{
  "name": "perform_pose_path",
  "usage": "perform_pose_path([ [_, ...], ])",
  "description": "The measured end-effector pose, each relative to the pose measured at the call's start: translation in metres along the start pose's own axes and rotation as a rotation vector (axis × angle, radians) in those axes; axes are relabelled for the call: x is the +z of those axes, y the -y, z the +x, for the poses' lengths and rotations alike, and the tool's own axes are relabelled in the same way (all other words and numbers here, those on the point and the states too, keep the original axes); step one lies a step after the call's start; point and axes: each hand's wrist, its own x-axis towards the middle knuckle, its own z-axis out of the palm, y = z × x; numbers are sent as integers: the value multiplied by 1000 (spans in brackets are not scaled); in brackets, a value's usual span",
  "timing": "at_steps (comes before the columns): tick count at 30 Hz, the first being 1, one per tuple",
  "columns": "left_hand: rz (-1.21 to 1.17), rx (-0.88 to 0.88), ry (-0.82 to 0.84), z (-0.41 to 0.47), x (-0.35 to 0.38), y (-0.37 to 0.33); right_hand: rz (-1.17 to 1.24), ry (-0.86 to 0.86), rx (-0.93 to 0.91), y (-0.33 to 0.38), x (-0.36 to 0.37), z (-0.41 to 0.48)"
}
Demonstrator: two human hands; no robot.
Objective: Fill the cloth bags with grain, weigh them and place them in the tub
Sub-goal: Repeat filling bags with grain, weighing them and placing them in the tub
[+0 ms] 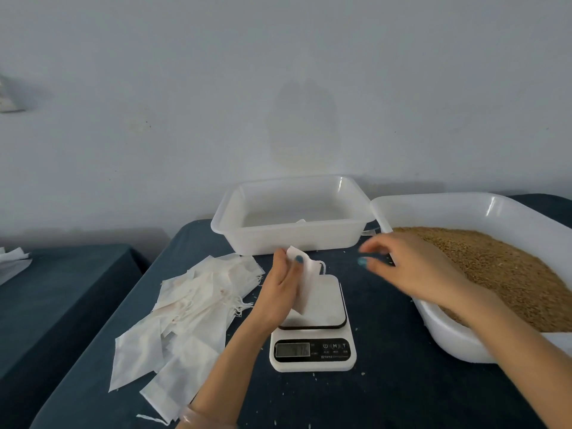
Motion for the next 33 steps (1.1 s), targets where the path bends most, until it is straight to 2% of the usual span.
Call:
perform_pose_path([
  [3,0,90,16,1,3,1,115,29,-123,42,23,-5],
  [5,16,146,4,2,3,1,146,71,-104,51,39,-4],
  [8,2,188,-20,3,0,-1,210,-4,-80,49,48,3],
  [13,9,132,-148,7,-6,8,190,-125,-59,37,59,15],
  [18,132,4,-198,10,-4,31,241,-15,35,28,89,25],
  [21,210,-36,-185,12,-5,44,326,-9,68,18,107,27],
  [26,191,-45,-115,17,-6,59,441,-122,62,3,128,19],
  [33,158,-1,-168,16,-13,70,633,-373,214,-19,142,-1],
])
